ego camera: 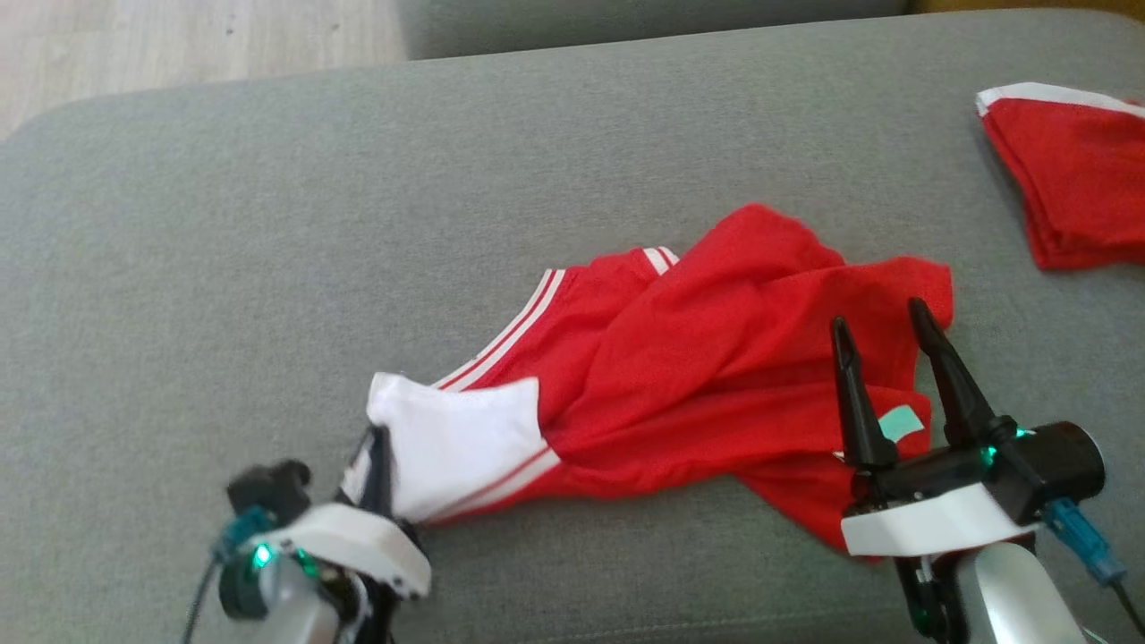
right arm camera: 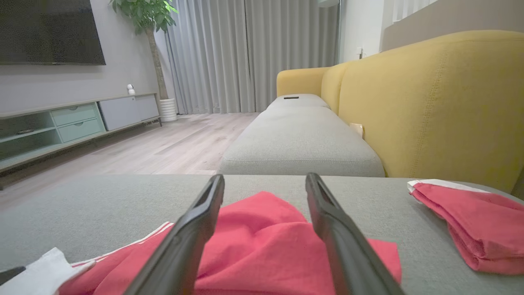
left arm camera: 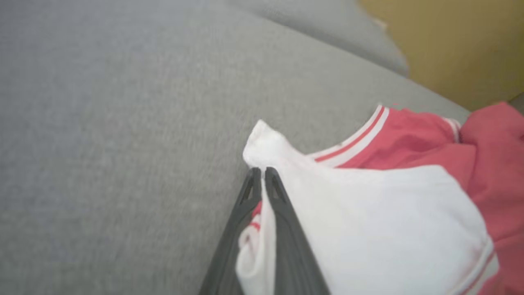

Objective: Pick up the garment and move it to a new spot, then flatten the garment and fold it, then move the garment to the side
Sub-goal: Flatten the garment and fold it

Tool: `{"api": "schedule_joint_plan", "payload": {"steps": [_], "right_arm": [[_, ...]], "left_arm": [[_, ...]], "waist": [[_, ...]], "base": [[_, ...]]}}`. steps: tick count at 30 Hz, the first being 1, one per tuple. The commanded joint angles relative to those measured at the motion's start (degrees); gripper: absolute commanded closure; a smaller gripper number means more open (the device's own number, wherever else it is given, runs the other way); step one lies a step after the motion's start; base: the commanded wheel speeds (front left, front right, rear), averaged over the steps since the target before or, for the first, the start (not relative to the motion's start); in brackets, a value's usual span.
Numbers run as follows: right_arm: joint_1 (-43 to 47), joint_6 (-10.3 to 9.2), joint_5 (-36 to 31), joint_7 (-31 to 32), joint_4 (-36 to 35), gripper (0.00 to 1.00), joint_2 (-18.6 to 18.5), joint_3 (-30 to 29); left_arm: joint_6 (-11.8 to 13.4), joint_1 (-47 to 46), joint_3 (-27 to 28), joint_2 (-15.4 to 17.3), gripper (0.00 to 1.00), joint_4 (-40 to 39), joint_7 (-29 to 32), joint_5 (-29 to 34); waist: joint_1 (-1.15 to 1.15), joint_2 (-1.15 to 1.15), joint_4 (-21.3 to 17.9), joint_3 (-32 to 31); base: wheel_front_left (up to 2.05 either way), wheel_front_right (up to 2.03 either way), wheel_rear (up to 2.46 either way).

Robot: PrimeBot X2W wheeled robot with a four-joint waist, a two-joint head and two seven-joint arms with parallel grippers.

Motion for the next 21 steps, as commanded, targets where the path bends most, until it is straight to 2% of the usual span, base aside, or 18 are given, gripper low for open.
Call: {"api": "schedule_joint_plan", "payload": {"steps": [1,2,3,13,21], "right_arm": [[-0.2,0.37,-0.3,-0.3,-2.0,0.00,-0.7,1.3],[-0.2,0.37,-0.3,-0.3,-2.0,0.00,-0.7,1.3],[-0.2,0.37,-0.2,-0.3,-1.9,0.00,-0.7,1.4],[-0.3,0.37,0.0,-0.3,-2.0,0.00,-0.5,1.8],[-1.0,0.37,0.1,-0.3,-1.8,0.00,-0.5,2.3]], "left_arm": [[0.2,-1.0,1.0,0.2,0.61,-0.8,-0.3,0.6],[0.3,-0.9,0.3,0.2,0.13,0.1,-0.3,1.0],[0.5,-0.9,-0.2,0.2,0.00,0.4,-0.3,1.9],[5.7,-2.5,-0.8,4.3,0.00,-4.2,-0.3,11.3],[5.6,-6.0,-1.7,6.6,0.00,-0.6,3.9,12.3]], "waist": [[0.00,0.00,0.3,0.1],[0.00,0.00,0.4,0.1],[0.00,0.00,0.4,0.1],[0.00,0.00,-0.7,0.5],[0.00,0.00,-2.0,1.5]], "base": [[0.00,0.00,0.00],[0.00,0.00,0.00],[0.00,0.00,0.00],[0.00,0.00,0.00],[0.00,0.00,0.00]]}}
